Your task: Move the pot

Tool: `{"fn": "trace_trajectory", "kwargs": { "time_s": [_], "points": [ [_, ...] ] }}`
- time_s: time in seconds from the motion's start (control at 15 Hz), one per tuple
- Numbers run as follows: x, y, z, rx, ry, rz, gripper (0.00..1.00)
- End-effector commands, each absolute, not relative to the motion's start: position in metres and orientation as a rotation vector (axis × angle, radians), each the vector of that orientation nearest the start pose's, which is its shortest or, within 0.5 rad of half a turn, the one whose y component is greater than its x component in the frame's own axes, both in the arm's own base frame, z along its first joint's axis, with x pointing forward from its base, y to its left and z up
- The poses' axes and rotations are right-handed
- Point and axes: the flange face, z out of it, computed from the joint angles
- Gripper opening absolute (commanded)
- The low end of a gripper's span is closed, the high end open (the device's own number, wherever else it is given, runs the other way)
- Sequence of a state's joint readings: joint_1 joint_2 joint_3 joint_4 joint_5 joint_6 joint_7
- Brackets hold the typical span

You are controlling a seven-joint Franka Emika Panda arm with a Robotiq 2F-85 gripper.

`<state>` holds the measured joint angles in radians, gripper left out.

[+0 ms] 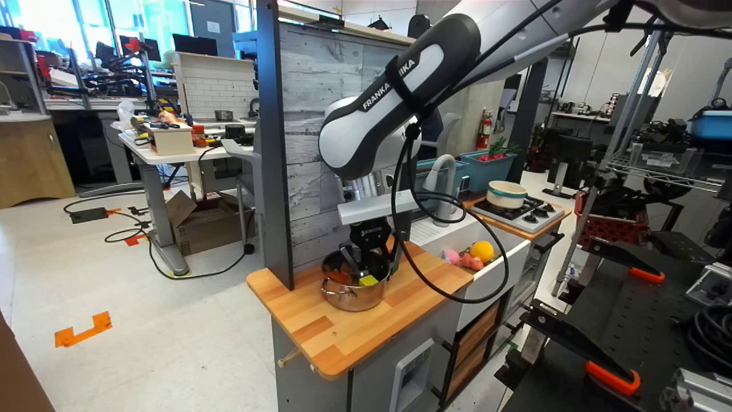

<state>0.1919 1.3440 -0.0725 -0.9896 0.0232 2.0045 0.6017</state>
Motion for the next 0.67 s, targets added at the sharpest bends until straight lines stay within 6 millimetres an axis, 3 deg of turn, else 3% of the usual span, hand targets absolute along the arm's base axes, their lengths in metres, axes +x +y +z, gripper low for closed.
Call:
{"fn": "trace_trajectory", "kwargs": {
  "time_s": [0.0,0.33,0.6],
  "points": [
    [0.710,0.104,0.008,-3.173,0.717,0.418,0.01],
    [0.707,0.094,0.043,-3.139,0.700,0.274,0.01],
    [0.689,0.066,0.062,-3.118,0.762,0.196,0.02]
  ]
}}
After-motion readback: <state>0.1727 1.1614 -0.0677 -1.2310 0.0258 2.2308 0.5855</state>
